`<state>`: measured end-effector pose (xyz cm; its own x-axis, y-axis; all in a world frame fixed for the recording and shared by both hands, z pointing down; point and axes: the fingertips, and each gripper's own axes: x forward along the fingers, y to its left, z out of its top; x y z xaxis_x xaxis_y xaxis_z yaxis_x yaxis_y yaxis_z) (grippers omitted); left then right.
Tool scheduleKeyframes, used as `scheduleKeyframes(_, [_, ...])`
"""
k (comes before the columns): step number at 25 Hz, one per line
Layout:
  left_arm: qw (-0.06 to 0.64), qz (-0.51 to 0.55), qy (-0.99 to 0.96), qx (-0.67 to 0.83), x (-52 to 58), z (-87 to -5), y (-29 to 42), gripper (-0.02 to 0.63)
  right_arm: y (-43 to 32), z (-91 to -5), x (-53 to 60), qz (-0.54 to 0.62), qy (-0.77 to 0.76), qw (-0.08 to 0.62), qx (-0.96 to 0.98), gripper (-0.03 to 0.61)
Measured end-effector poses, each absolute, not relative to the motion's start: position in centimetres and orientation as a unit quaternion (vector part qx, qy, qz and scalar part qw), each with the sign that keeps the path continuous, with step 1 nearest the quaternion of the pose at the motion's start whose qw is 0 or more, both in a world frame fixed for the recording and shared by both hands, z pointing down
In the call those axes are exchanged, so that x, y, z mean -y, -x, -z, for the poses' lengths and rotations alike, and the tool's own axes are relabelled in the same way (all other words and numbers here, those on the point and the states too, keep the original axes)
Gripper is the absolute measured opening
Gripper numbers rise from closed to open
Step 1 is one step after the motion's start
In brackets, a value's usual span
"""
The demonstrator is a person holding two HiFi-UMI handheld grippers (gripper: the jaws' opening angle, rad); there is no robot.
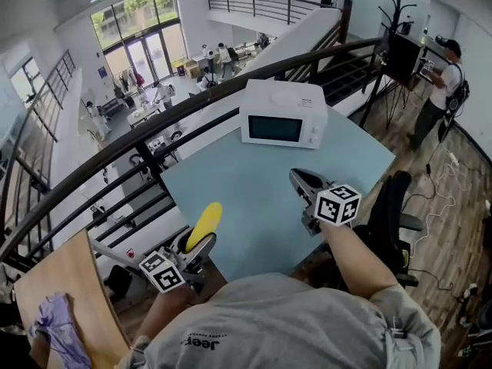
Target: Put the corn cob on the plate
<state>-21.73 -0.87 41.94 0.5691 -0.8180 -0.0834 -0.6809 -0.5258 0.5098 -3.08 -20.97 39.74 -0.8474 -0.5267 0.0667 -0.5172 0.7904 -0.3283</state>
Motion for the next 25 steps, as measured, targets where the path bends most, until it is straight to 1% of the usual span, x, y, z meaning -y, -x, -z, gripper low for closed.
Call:
scheduleKeyframes(5, [0.233, 0.176, -0.842, 0.454, 5.0, -41.0, 17.7, 0.250, 5.9, -43.6, 28.5, 0.238, 0.255, 0.024, -0.937, 0.017])
scheduleKeyframes(9, [0.236, 0.156, -0.836, 0.471, 6.6, -41.3, 16.8, 0.250, 6.9, -45.7, 30.6, 0.233, 0.245, 0.010, -0.941, 0.017])
scheduleKeyframes(15, [0.247, 0.139, -0.830, 0.481, 8.6, -42.4, 20.5, 0.250, 7.1, -48.7, 33.1, 0.246, 0.271, 0.011, -0.931, 0.017])
scheduleKeyframes(19, [0.252, 0.118, -0.847, 0.452, 11.7, -44.7, 24.2, 0.250, 7.9, -50.4, 34.8, 0.244, 0.311, 0.004, -0.919, 0.017])
scheduleKeyframes(25, [0.267, 0.122, -0.878, 0.377, 17.5, -48.1, 28.3, 0.250, 7.1, -51.7, 34.3, 0.223, 0.388, -0.047, -0.893, 0.017])
